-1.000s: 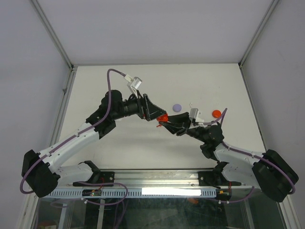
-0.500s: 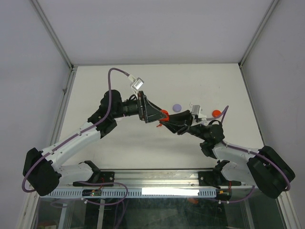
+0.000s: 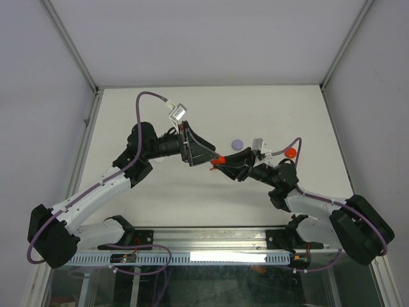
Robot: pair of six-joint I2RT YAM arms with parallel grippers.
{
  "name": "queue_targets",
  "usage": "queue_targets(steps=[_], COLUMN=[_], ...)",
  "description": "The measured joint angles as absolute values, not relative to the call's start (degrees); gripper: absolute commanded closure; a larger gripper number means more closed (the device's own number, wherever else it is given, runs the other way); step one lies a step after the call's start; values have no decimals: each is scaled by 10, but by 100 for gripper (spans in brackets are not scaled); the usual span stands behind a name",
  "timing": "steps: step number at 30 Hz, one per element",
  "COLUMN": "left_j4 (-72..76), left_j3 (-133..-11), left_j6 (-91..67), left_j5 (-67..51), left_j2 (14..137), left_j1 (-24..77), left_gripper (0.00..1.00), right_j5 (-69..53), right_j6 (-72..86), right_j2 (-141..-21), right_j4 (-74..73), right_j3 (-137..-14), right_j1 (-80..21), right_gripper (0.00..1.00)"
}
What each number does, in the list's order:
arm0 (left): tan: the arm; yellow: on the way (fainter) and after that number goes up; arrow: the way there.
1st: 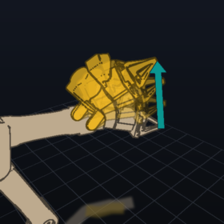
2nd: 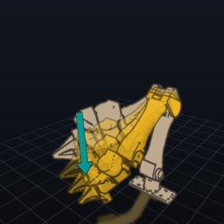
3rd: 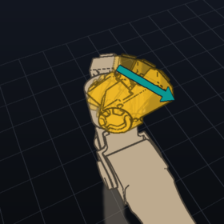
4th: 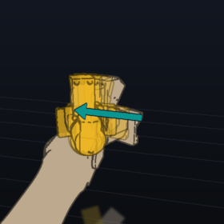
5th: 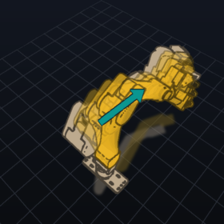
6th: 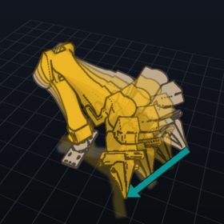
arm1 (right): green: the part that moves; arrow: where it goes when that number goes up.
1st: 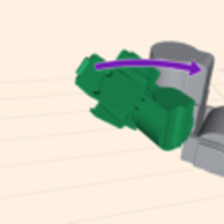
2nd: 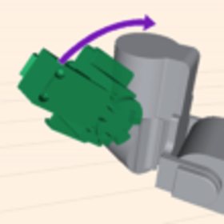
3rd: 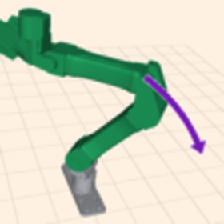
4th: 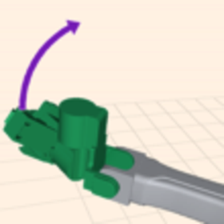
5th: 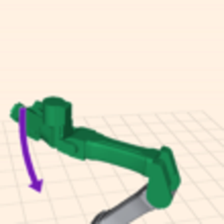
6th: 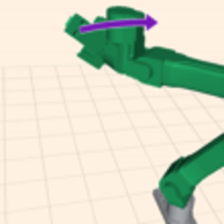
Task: Insert the wireless bluetooth earbuds into the charging case
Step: Close the charging case, then place the charging case at the center of the board.
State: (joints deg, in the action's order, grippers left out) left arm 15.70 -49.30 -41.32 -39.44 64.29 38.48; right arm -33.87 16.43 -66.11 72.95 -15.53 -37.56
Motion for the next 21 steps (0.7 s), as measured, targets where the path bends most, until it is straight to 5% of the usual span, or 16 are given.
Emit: queue_targets(steps=[5, 13, 21], left_j4=[82, -123, -233], left_j3=[-500, -562, -576], left_j6=[-382, -290, -198], left_j5=[-335, -86, 153], left_j2=[620, 588, 580], left_j1=[370, 370, 370], left_gripper=[12, 2, 1], right_j5=[-324, -279, -253], right_j6=[169, 195, 235], right_j2=[-651, -628, -626], right_j4=[650, 459, 241], right_j3=[-156, -184, -209], right_j1=[-370, -366, -365], right_gripper=[100, 100, 99])
